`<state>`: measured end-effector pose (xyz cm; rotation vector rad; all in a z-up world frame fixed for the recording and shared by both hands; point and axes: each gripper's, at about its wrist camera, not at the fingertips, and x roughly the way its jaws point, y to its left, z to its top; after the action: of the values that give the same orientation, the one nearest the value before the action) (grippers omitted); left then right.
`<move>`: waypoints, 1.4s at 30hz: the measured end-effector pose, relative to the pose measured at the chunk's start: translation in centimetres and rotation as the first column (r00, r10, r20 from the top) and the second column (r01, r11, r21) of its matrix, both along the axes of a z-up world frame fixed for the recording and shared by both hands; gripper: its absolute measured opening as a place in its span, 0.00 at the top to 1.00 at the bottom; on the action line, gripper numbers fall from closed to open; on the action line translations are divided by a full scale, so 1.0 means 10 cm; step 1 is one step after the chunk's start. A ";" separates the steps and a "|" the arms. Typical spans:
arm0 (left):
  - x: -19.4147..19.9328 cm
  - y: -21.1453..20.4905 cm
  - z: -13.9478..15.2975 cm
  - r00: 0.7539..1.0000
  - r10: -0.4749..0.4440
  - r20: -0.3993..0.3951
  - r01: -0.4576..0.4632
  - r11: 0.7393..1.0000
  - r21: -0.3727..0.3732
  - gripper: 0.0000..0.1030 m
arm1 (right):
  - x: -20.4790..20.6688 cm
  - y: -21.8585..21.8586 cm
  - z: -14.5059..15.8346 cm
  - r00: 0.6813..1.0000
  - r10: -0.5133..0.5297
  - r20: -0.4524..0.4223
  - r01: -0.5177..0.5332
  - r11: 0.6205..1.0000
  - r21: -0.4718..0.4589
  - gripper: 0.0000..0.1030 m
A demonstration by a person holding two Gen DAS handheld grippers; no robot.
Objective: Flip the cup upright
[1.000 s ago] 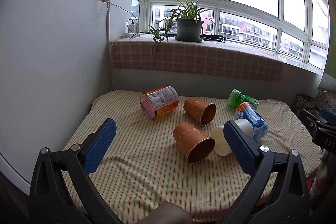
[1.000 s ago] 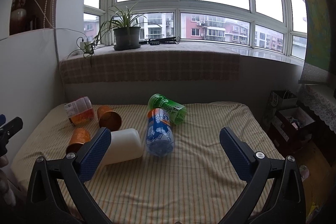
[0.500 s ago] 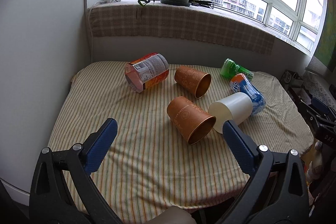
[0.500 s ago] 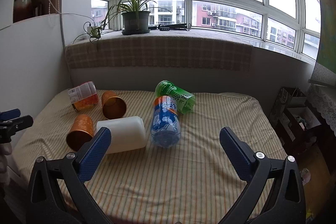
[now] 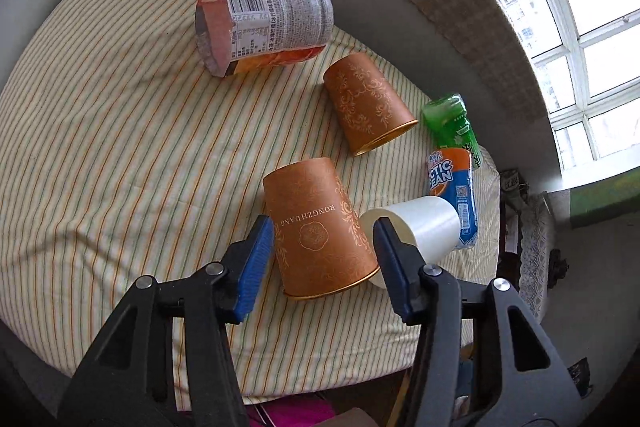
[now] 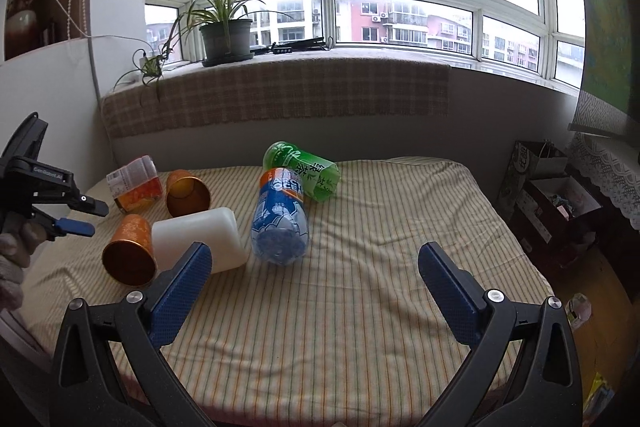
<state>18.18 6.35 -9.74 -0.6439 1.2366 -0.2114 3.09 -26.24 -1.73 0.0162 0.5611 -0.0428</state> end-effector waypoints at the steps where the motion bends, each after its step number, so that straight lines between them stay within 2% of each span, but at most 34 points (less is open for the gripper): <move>1: 0.05 0.02 -0.07 0.999 0.026 -0.030 -0.027 0.999 -0.019 0.51 | -0.01 -0.05 -0.01 1.000 -0.011 0.000 0.011 1.000 0.004 0.01; 5: 0.15 0.03 -0.28 0.992 0.073 -0.104 -0.081 0.994 -0.070 0.51 | -0.06 -0.25 -0.04 0.998 -0.066 0.002 0.066 0.997 0.029 0.01; 12: 0.20 -0.04 -0.29 0.990 0.068 -0.125 -0.075 0.996 -0.054 0.51 | -0.10 -0.55 -0.13 0.991 -0.135 -0.008 0.136 0.989 0.057 0.01; 17: 0.26 -0.11 -0.37 0.982 0.069 -0.174 -0.080 0.995 -0.054 0.37 | -0.10 -0.65 -0.19 0.987 -0.157 -0.025 0.159 0.984 0.085 0.01; 27: 0.35 -0.20 -0.51 0.978 0.091 -0.188 -0.109 0.991 -0.084 0.37 | -0.11 -0.73 -0.23 0.984 -0.172 -0.034 0.175 0.980 0.094 0.01; 28: 0.35 -0.21 -0.52 0.979 0.089 -0.183 -0.107 0.990 -0.089 0.40 | -0.11 -0.73 -0.23 0.984 -0.173 -0.035 0.175 0.980 0.094 0.01; 34: 0.32 -0.20 -0.45 0.981 0.103 -0.162 -0.122 0.987 -0.106 0.40 | -0.12 -0.72 -0.23 0.984 -0.173 -0.034 0.175 0.980 0.091 0.01; 40: 0.10 0.01 -0.34 0.979 0.134 -0.156 -0.158 0.976 -0.151 0.40 | -0.12 -0.66 -0.20 0.988 -0.153 -0.026 0.155 0.984 0.092 0.01; 42: -0.03 0.03 -0.33 0.978 0.138 -0.158 -0.161 0.976 -0.143 0.40 | -0.10 -0.62 -0.20 0.991 -0.133 -0.027 0.135 0.986 0.094 0.01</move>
<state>17.87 6.62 -13.03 -0.8982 1.3155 -0.1370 2.07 -32.40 -3.76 0.1474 0.5821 -0.1472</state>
